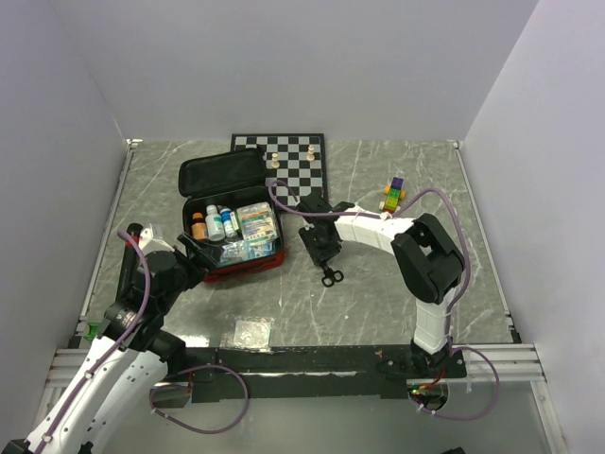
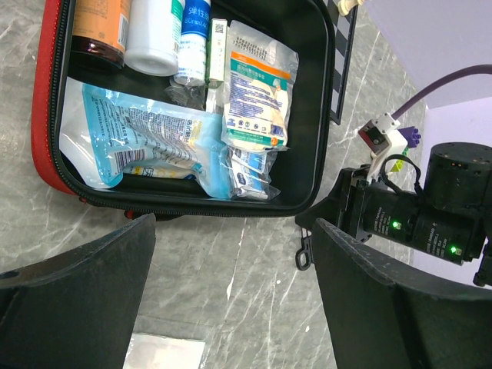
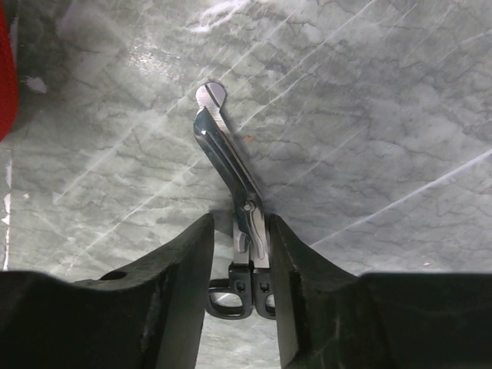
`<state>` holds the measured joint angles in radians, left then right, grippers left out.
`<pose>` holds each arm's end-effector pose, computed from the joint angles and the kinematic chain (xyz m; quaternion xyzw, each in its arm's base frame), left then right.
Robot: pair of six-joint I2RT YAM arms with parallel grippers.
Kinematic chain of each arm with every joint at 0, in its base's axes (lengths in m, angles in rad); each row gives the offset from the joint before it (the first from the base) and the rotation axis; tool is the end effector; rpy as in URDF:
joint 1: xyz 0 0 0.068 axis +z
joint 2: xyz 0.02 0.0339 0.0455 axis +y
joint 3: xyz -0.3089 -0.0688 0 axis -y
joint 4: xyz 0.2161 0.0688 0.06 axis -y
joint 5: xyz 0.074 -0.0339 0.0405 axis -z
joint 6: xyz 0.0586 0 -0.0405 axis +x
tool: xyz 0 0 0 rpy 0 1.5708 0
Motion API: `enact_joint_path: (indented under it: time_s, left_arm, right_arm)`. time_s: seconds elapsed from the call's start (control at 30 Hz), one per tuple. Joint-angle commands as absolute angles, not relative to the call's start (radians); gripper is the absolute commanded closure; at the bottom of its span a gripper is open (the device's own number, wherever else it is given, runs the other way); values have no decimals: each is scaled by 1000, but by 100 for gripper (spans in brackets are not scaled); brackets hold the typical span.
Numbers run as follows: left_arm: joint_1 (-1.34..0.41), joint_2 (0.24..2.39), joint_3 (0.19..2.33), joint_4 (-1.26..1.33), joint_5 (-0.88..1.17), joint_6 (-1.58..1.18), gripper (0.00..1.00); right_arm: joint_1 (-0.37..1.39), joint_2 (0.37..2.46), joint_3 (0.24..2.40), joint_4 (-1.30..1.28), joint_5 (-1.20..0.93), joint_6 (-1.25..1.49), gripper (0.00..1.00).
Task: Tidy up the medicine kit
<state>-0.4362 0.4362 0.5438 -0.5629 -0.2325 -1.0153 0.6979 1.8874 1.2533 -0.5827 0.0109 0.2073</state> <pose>0.0656 -0.0157 0.2693 -0.2994 0.7901 -0.2753 0.4585 0.2853 0.2384 0.2030 -0.2381 0.9551 0.0722 0.1607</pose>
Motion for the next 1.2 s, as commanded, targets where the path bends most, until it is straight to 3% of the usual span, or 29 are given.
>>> enact_joint_path:
  time_s: [0.0, 0.4, 0.77, 1.17]
  left_arm:
    - [-437, 428, 545, -535, -221, -1020, 13]
    - [-436, 433, 541, -529, -219, -1022, 13]
    - [-437, 426, 543, -534, -219, -1023, 13]
    - [-437, 419, 545, -540, -222, -1025, 13]
  right_arm:
    - [698, 1937, 1285, -623, 51, 166, 60]
    - [710, 1962, 1238, -609, 28, 186, 75]
    - [721, 1944, 1239, -617, 37, 206, 100]
    - [719, 1845, 1301, -693, 78, 196, 100]
